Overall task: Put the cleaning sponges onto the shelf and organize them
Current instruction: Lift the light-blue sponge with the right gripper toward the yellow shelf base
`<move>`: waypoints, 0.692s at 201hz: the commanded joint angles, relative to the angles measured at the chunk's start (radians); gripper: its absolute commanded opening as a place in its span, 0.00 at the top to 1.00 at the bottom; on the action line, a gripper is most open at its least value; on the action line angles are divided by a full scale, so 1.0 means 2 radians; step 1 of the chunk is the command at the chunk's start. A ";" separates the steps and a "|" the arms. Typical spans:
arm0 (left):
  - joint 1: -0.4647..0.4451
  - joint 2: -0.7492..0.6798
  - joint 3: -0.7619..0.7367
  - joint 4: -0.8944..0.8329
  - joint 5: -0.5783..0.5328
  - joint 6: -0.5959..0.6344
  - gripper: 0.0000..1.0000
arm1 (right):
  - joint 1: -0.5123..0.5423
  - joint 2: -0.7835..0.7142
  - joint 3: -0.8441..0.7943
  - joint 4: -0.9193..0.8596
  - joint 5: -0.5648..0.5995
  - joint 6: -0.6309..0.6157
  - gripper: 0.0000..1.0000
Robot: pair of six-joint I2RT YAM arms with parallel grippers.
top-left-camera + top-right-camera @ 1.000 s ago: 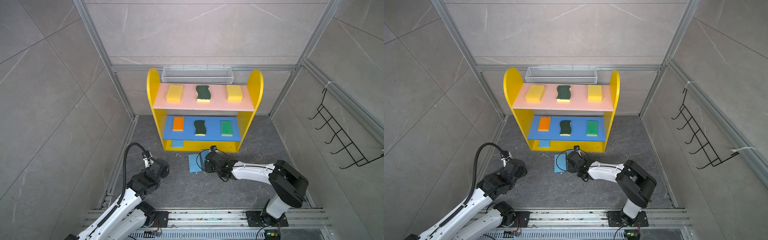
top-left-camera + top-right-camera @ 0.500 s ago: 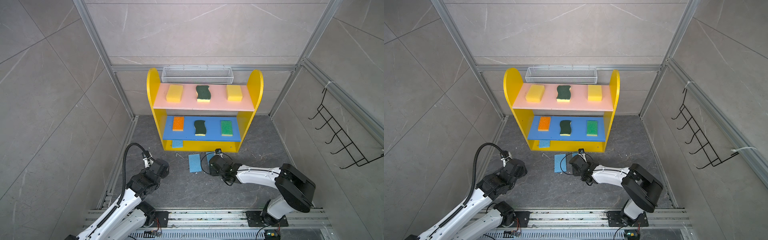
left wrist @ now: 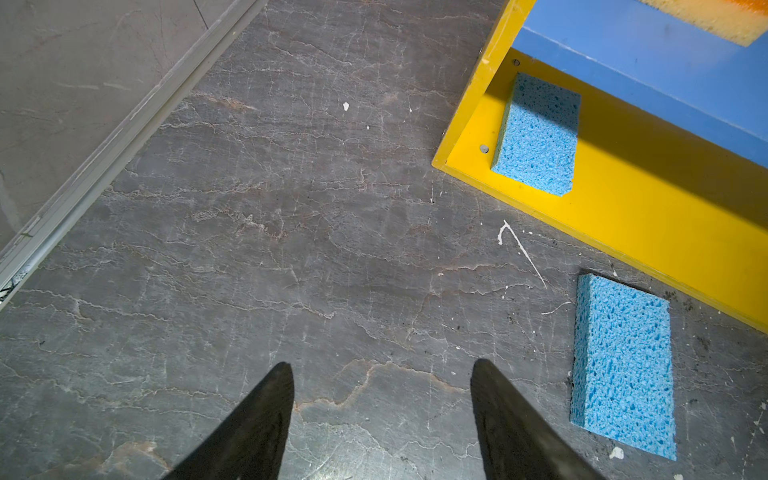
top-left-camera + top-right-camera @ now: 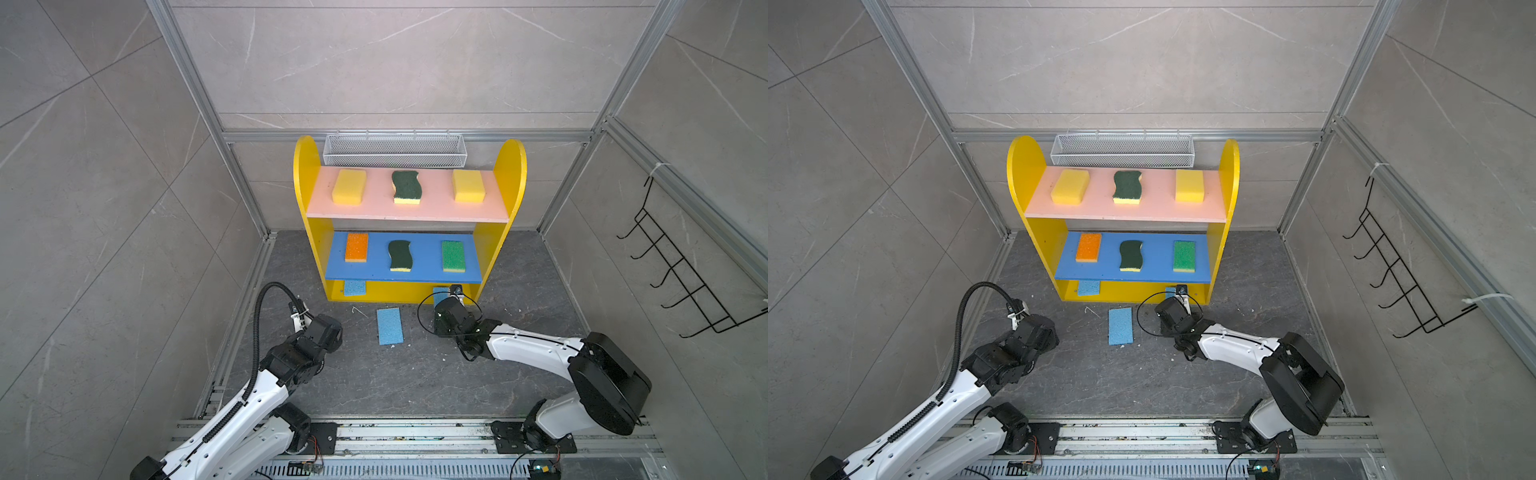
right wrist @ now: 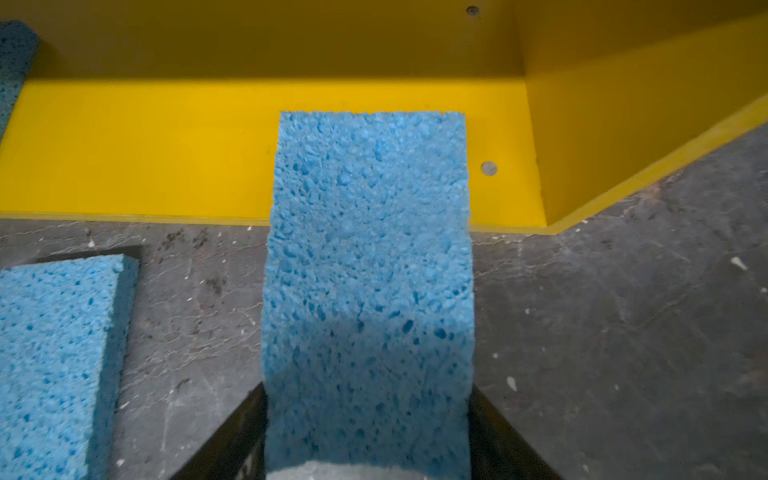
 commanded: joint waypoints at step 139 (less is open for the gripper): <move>-0.001 0.019 0.000 0.027 -0.009 0.004 0.29 | -0.074 0.047 0.034 0.053 -0.010 -0.079 0.32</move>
